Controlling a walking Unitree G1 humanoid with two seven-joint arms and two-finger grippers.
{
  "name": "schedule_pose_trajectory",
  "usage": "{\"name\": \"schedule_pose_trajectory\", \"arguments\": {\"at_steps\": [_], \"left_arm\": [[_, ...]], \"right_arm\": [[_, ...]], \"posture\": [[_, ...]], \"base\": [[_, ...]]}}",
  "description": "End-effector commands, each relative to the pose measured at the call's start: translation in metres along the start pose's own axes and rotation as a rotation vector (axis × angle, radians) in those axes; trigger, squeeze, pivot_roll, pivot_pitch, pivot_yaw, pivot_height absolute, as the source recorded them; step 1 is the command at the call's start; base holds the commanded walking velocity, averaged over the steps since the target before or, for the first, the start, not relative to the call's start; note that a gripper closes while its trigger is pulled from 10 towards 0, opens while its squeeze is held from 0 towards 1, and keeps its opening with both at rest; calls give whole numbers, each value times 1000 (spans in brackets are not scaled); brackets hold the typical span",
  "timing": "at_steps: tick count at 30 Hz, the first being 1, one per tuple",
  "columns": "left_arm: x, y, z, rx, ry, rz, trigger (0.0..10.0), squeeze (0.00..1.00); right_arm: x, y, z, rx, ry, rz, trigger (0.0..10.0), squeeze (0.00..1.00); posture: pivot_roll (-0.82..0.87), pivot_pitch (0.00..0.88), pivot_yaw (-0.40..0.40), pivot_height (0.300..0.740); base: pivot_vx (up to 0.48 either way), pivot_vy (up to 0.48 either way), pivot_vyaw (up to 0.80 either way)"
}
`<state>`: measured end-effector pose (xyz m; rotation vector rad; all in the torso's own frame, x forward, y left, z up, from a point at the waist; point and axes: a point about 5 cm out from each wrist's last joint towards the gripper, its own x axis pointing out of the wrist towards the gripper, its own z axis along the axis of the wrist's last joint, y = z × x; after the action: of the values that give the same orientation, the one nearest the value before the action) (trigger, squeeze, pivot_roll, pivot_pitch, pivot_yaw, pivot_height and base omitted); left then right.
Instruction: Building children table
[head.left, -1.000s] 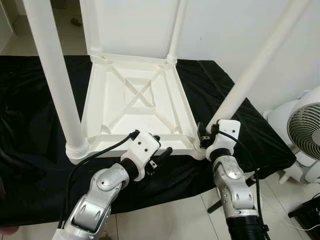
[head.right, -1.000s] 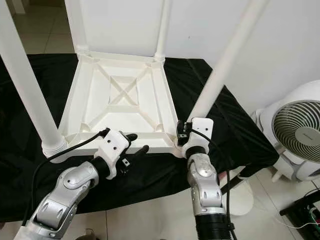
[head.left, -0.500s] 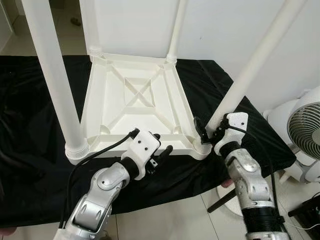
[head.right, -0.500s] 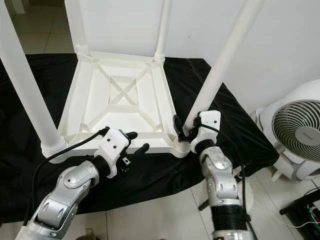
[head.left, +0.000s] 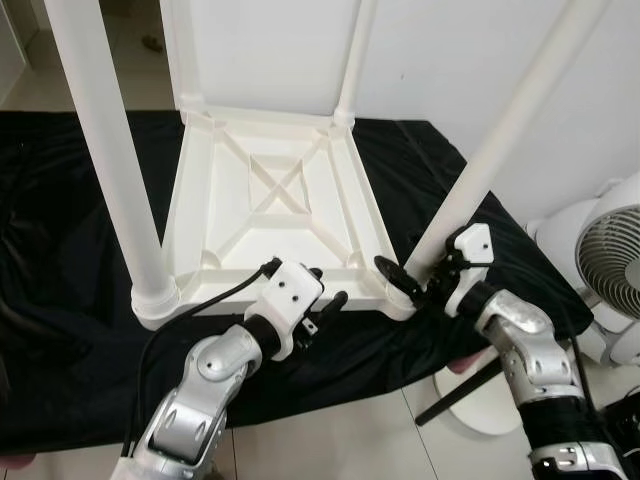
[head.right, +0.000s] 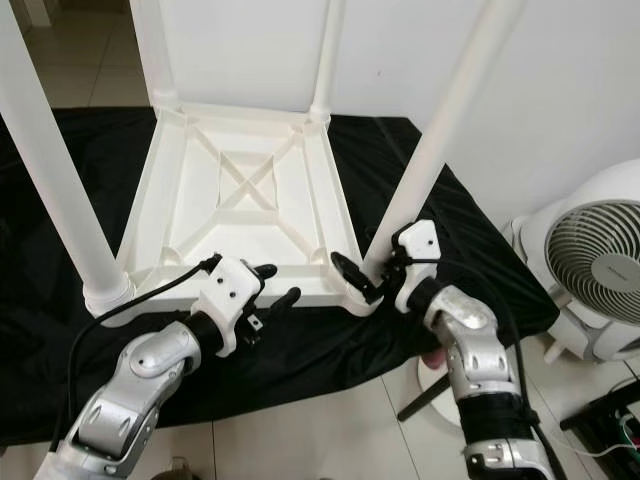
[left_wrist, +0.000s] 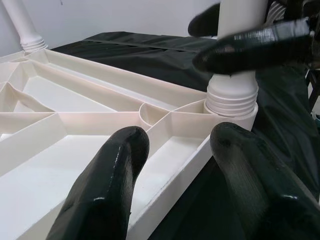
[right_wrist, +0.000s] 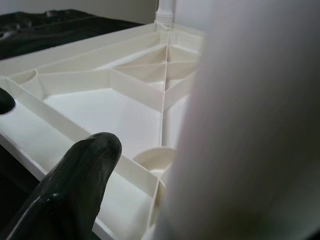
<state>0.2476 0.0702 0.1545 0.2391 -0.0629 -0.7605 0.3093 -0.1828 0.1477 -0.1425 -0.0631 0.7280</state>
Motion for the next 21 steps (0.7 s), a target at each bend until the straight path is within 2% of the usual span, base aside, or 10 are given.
{"name": "schedule_pose_trajectory", "arguments": {"at_steps": [1, 13, 14, 15, 21], "left_arm": [[1, -1, -1, -2, 2, 47, 10000, 0], [4, 1, 1, -2, 0, 54, 10000, 0], [4, 1, 1, -3, -1, 54, 10000, 0], [5, 1, 1, -5, -2, 52, 10000, 0], [5, -2, -1, -12, 13, 35, 10000, 0]], "right_arm": [[0, -1, -4, -17, 30, 27, 10000, 0], [-8, -12, -19, -8, 86, 19, 10000, 0], [-9, -14, -20, -5, 88, 13, 5765, 0], [-10, -15, -21, -1, 85, 7, 0, 0], [-10, -18, -24, 17, 69, 17, 0, 0]], "posture": [[111, 46, -96, 740], [104, 60, -94, 740], [103, 61, -91, 740], [103, 61, -90, 740], [106, 70, -86, 740]], "base": [[0, 0, 0], [0, 0, 0], [0, 0, 0], [0, 0, 0], [0, 0, 0]]}}
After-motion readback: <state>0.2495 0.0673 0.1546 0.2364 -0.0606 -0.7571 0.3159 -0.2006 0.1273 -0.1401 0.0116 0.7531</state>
